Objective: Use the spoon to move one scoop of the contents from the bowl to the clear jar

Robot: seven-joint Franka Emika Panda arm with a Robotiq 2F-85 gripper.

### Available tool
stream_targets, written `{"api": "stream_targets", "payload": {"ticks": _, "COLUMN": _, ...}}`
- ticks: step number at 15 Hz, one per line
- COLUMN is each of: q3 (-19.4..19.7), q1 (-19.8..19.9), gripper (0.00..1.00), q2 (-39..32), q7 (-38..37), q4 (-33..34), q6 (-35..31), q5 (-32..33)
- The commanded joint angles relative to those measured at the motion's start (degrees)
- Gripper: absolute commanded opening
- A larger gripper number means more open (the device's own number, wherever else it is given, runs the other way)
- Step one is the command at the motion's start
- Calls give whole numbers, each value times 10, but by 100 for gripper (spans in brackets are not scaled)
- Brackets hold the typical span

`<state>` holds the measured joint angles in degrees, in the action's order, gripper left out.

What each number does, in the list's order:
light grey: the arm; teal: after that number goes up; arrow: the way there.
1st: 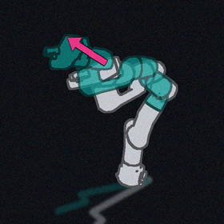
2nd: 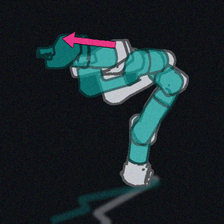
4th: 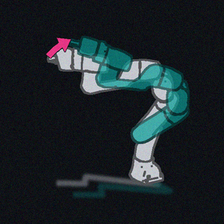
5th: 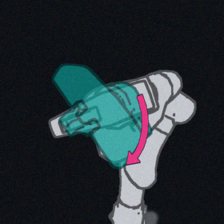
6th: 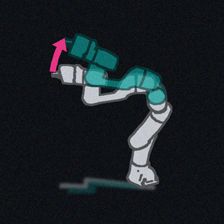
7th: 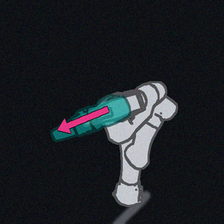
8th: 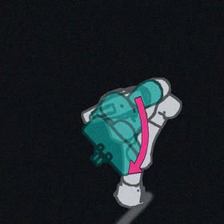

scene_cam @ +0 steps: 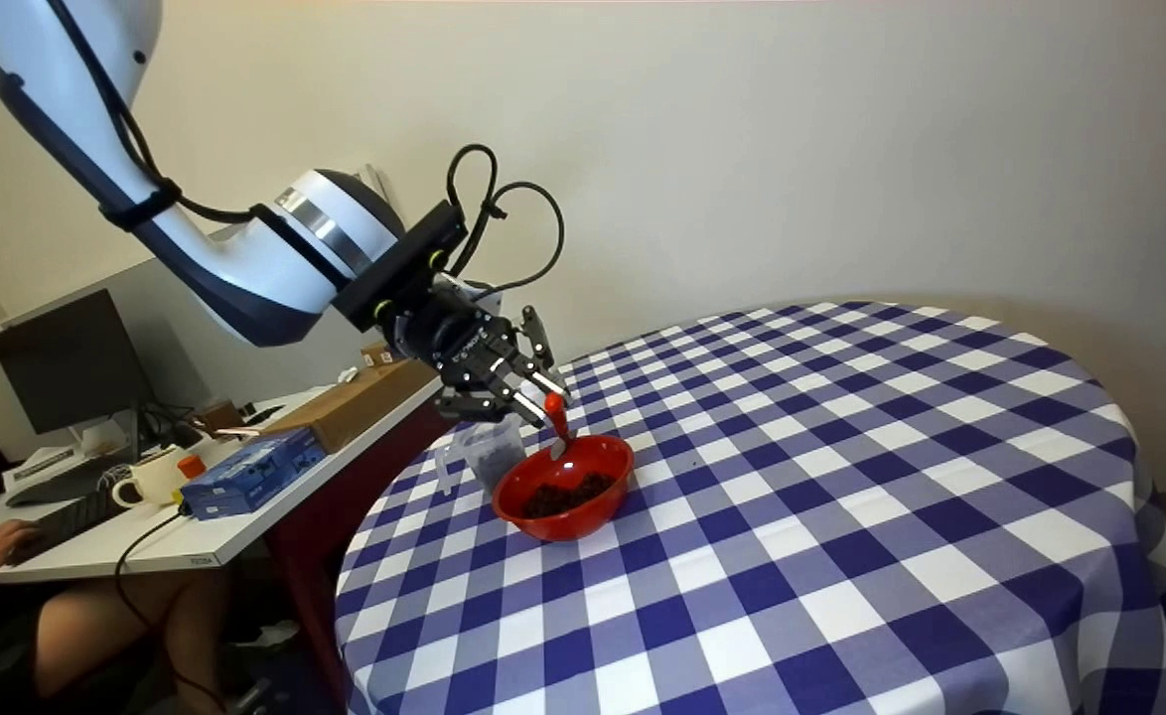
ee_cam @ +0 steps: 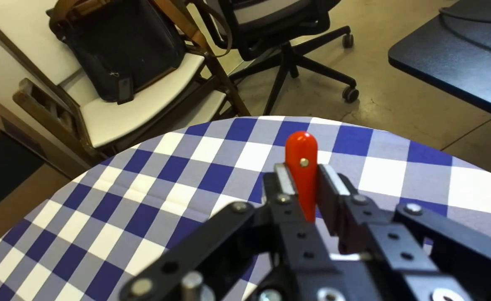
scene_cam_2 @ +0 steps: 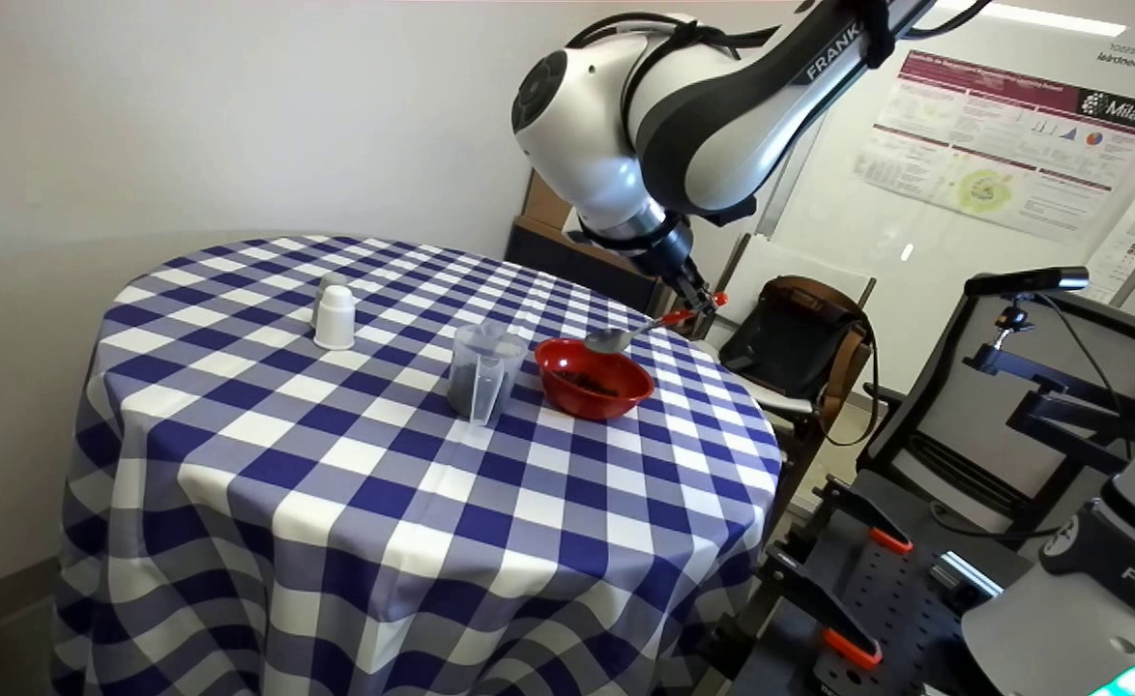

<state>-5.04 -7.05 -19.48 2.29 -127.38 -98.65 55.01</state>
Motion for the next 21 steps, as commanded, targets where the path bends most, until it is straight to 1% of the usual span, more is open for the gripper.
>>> {"api": "stream_targets", "payload": {"ticks": 1, "q3": -2, "q1": -12, "gripper": 10, "q2": -35, "q7": -25, "q4": 13, "q6": 30, "q5": 49}}
{"api": "stream_targets", "payload": {"ticks": 11, "q3": -13, "q1": -28, "gripper": 10, "q2": -88, "q7": -58, "q4": 7, "q6": 65, "q5": 138}}
{"api": "stream_targets", "payload": {"ticks": 15, "q3": -27, "q1": -31, "gripper": 10, "q2": -100, "q7": -56, "q4": 6, "q6": 73, "q5": 126}}
{"api": "stream_targets", "payload": {"ticks": 21, "q3": -41, "q1": -36, "gripper": 10, "q2": -112, "q7": -62, "q4": 4, "q6": 75, "q5": 126}}
